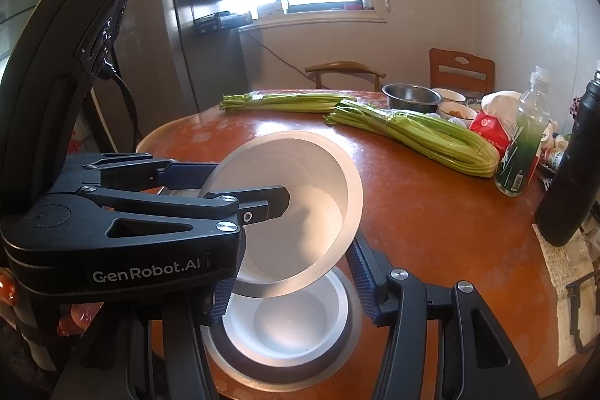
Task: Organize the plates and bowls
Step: 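Carry the second paper bowl with the left tool over the first paper bowl, then lower the second paper bowl into the first and open the left tool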
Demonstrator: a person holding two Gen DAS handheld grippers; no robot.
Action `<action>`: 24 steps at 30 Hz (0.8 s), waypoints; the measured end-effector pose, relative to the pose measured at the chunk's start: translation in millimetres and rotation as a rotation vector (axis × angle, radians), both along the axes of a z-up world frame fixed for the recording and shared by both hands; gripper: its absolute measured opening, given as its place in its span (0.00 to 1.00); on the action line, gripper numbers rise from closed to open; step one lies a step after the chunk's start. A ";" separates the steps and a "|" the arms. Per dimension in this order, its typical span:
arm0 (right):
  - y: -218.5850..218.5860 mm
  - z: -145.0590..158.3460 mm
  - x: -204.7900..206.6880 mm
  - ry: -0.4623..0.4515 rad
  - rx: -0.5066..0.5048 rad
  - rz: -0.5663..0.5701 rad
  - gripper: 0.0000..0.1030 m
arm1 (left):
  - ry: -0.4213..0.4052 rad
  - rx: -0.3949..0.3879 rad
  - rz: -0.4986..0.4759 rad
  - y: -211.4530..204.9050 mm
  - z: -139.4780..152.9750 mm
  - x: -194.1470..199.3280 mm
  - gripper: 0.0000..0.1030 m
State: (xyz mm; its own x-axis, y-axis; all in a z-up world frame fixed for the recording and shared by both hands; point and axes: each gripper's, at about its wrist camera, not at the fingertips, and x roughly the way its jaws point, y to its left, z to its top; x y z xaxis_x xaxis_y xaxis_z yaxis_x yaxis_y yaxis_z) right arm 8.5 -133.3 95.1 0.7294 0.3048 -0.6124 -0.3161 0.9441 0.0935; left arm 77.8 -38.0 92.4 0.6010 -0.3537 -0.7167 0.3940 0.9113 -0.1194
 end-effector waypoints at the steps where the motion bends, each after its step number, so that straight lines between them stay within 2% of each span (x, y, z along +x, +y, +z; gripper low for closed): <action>1: 0.2 -0.7 -1.5 0.003 0.000 0.002 0.56 | 0.000 0.000 0.000 0.4 -0.5 -1.9 0.51; 24: -3.1 -33.2 -13.6 0.089 -0.011 0.018 0.56 | 0.091 -0.007 -0.005 -3.1 -40.3 -11.3 0.51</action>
State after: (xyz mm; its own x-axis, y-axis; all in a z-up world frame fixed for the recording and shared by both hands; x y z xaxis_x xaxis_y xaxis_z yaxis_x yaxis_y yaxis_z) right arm -5.1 -136.4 61.9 0.6664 0.3105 -0.6779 -0.3240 0.9394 0.1117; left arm 66.6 -41.0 52.1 0.5317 -0.3614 -0.7660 0.3857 0.9085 -0.1609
